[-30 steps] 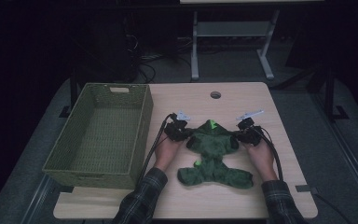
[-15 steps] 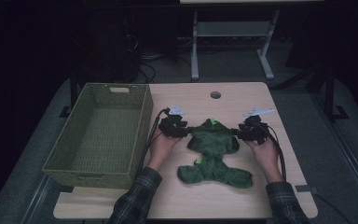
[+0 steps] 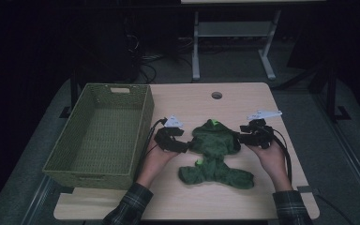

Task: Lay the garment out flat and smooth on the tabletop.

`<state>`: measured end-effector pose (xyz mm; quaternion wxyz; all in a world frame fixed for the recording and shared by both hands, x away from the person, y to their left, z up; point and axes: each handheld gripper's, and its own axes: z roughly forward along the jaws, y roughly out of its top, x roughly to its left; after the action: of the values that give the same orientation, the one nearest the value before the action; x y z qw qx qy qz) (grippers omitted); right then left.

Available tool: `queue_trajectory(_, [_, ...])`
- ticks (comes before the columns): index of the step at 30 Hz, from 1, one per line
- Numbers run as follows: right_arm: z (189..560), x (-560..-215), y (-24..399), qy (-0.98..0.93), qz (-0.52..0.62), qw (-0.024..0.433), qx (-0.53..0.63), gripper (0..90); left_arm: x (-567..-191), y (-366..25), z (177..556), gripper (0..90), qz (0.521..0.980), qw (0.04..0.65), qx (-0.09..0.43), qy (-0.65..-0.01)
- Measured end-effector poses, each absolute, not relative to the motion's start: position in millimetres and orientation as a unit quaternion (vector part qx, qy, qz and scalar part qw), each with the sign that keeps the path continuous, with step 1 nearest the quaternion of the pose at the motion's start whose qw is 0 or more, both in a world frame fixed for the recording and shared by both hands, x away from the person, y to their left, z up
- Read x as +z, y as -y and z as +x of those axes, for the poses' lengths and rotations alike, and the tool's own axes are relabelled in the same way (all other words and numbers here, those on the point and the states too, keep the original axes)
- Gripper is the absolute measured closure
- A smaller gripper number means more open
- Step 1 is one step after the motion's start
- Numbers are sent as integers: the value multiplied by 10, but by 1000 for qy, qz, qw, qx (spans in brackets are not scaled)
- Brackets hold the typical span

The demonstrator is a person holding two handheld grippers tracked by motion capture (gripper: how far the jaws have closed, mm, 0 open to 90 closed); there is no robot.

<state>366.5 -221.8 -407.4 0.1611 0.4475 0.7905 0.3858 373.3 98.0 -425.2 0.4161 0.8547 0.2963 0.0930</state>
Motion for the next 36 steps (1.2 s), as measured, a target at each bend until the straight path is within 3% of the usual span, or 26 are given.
queue_trajectory(5, [3543, -4070, 2185, -793, 424, 167, 404, 586, -4271, -1020, 3499, 179, 858, 418, 90, -285])
queue_trajectory(9, [3477, -4057, 2156, -799, 418, 144, 408, 620, -4331, -1073, 3325, 134, 861, 415, 88, -281])
queue_trajectory(19, [3302, -4082, 1969, -822, 383, 125, 402, 692, -4466, -1198, 2881, 125, 860, 421, 98, -272])
queue_trajectory(30, [3209, -4077, 1768, -825, 354, 77, 434, 881, -4601, -1311, 2537, 125, 866, 413, 98, -265])
queue_trajectory(36, [3151, -4060, 1609, -833, 337, 48, 436, 896, -4704, -1317, 2474, 125, 882, 384, 96, -256])
